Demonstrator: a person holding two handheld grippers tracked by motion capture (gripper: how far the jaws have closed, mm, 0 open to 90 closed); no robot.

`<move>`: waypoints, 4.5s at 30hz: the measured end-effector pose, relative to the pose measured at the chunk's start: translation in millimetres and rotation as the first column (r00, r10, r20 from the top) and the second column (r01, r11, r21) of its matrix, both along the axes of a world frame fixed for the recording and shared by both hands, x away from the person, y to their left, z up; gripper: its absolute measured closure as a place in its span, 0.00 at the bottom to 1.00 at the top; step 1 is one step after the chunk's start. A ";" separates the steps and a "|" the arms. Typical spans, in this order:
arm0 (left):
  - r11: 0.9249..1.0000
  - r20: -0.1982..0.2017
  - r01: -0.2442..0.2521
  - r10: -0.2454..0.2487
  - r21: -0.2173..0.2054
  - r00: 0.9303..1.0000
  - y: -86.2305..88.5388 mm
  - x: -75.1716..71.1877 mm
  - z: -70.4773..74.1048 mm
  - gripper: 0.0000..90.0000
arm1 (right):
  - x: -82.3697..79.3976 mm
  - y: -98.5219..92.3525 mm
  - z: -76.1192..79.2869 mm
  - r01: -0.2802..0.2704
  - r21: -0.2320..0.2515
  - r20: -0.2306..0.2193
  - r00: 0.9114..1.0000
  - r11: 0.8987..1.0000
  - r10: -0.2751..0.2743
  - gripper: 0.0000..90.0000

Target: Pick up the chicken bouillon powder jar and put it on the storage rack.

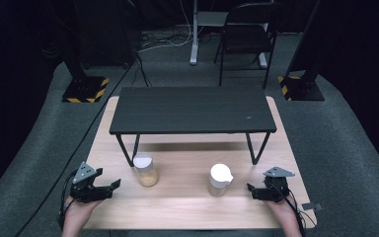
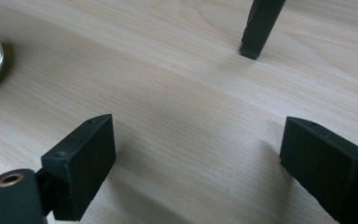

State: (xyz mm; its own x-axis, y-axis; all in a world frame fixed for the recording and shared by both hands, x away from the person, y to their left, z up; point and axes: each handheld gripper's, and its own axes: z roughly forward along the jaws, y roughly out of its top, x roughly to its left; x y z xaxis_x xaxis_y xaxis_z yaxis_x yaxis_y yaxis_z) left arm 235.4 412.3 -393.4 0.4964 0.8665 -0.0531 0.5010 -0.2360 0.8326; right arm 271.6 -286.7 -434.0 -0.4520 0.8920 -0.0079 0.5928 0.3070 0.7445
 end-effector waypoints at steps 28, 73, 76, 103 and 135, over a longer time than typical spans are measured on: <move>0.990 0.058 0.142 -0.142 -0.006 0.988 -30.9 1.3 15.1 0.16 | 0.0 0.0 0.0 -0.004 0.000 0.000 1.000 1.000 0.004 0.10; 0.981 0.032 0.191 -0.192 0.021 0.981 -83.7 61.1 -3.0 0.25 | 0.3 0.4 0.0 -0.004 0.000 -0.001 1.000 1.000 0.004 0.10; 0.980 0.035 0.199 -0.200 0.018 0.979 -82.6 65.3 -4.6 0.30 | 0.3 0.5 0.1 -0.004 0.000 -0.001 1.000 1.000 0.004 0.10; 0.976 0.076 0.215 -0.217 0.038 0.973 -84.1 52.0 10.0 0.38 | 0.6 0.6 0.1 -0.007 -0.001 -0.001 1.000 1.000 0.007 0.10; 0.970 0.108 0.242 -0.243 0.030 0.964 -88.6 37.3 75.5 0.38 | 0.5 0.6 0.1 -0.007 -0.001 -0.001 1.000 1.000 0.007 0.10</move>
State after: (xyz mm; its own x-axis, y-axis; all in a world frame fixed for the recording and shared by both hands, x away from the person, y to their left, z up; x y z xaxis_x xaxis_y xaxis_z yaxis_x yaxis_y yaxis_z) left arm 272.7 323.6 -317.9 0.6937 0.7197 0.0272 0.3322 -0.3532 0.8746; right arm 272.1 -286.2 -433.8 -0.4584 0.8887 -0.0083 0.5914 0.3120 0.7436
